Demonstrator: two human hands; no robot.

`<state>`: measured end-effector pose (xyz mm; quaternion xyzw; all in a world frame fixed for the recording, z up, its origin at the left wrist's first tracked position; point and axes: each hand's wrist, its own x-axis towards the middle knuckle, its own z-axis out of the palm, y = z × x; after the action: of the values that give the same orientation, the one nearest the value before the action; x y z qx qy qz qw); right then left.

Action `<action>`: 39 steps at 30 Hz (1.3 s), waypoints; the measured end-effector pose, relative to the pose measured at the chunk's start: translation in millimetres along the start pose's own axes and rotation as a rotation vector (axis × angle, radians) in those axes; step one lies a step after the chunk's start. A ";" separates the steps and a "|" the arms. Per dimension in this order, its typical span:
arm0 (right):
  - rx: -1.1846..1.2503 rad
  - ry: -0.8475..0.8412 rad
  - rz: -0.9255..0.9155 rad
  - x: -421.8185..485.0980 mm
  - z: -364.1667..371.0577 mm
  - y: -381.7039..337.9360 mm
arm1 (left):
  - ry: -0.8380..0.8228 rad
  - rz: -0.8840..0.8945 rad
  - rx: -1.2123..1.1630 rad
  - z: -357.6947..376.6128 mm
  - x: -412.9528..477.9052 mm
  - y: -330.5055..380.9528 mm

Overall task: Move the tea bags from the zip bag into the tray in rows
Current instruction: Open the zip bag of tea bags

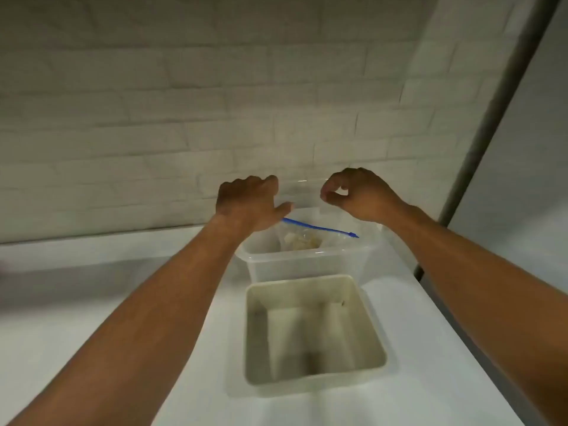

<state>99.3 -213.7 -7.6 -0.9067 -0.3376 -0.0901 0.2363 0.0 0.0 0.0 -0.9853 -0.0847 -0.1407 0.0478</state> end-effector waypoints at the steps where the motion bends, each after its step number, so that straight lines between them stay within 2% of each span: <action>1: 0.033 -0.037 0.005 1.4 6.7 2.4 | -0.047 -0.015 0.021 4.0 -1.1 3.0; 5: 0.083 -0.163 0.045 6.3 41.0 21.9 | -0.102 -0.038 -0.025 35.3 -3.5 10.6; 8: 0.083 -0.220 0.103 15.5 63.2 35.5 | -0.153 -0.020 -0.160 54.7 -0.6 7.0; 12: -0.108 -0.339 0.175 27.0 96.0 44.4 | -0.233 0.027 -0.317 87.3 5.8 3.9; 15: -0.286 -0.428 0.237 34.7 109.6 50.9 | -0.210 0.029 -0.297 107.9 20.4 2.5; 18: -0.394 -0.544 0.319 36.9 112.8 59.1 | -0.286 0.016 -0.240 121.9 36.7 2.6; 21: -0.455 -0.595 0.315 36.9 112.5 65.6 | -0.299 -0.001 -0.250 131.5 48.4 0.5; 27: -0.113 -0.412 0.361 45.3 106.4 72.7 | -0.150 -0.110 -0.506 136.9 57.7 -16.4; 29: 0.038 -0.313 0.366 47.4 99.3 70.2 | -0.085 -0.174 -0.736 134.3 59.9 -18.9; 32: 0.379 -0.135 0.399 49.3 85.5 58.9 | -0.021 -0.253 -1.240 122.8 60.3 -21.4; 33: 0.493 -0.099 0.394 49.1 79.7 53.4 | 0.003 -0.249 -1.334 117.1 59.2 -22.6; 35: 0.654 -0.050 0.368 46.6 66.2 40.2 | 0.040 -0.186 -1.378 102.6 56.3 -26.5; 39: 0.732 0.032 0.302 41.6 39.1 6.6 | 0.197 -0.071 -1.327 62.4 52.4 -38.3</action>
<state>135.2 -175.3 -30.7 -0.8003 -0.2066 0.0579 0.5598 59.4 53.0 -42.0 -0.7851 -0.0081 -0.2536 -0.5650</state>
